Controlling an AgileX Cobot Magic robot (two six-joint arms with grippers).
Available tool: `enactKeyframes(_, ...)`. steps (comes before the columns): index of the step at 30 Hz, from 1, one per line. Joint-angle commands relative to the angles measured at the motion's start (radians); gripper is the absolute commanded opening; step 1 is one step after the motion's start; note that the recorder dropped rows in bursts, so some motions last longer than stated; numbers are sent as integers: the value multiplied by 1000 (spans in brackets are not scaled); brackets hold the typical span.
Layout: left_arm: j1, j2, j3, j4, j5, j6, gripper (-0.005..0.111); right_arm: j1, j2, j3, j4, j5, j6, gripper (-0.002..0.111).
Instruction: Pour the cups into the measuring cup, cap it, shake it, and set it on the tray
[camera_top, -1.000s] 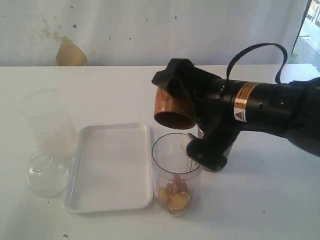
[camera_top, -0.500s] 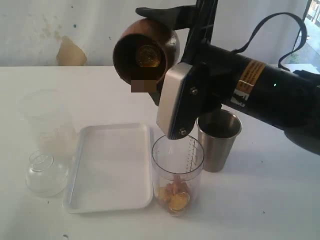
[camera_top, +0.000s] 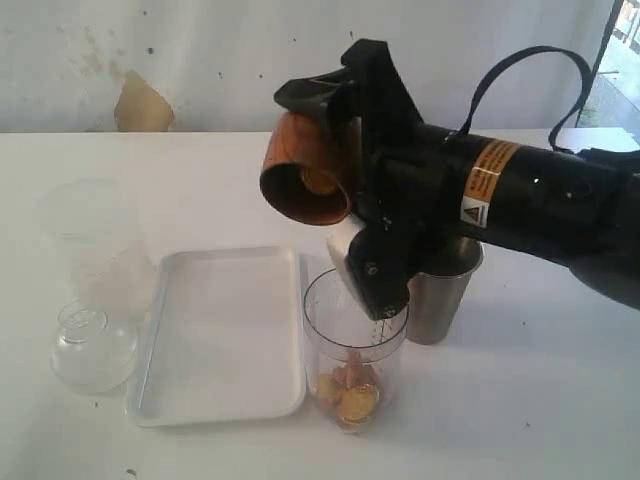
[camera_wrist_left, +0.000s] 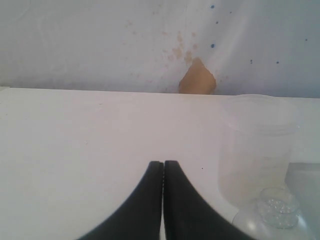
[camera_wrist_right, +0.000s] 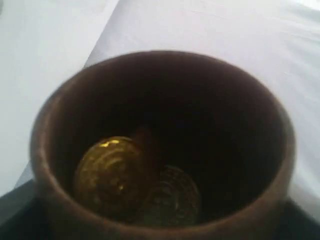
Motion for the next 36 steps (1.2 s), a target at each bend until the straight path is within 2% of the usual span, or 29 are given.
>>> enactKeyframes(1, -3, -5, 5, 0, -9, -3, 1, 3, -4, -4, 16, 32, -140, 0)
enactKeyframes(6, -3, -5, 5, 0, -9, -3, 1, 3, -4, -2, 76, 142, -371, 0)
enactKeyframes(11, -3, -5, 5, 0, -9, -3, 1, 3, -4, -2, 76, 246, -501, 0)
enactKeyframes(27, -3, -5, 5, 0, -9, -3, 1, 3, -65, -2, 52, 241, -533, 0)
enactKeyframes(32, -3, -5, 5, 0, -9, -3, 1, 3, -38, 2, 48, 352, -565, 0)
enactKeyframes(36, -3, -5, 5, 0, -9, -3, 1, 3, -51, 0, 68, 243, -540, 0)
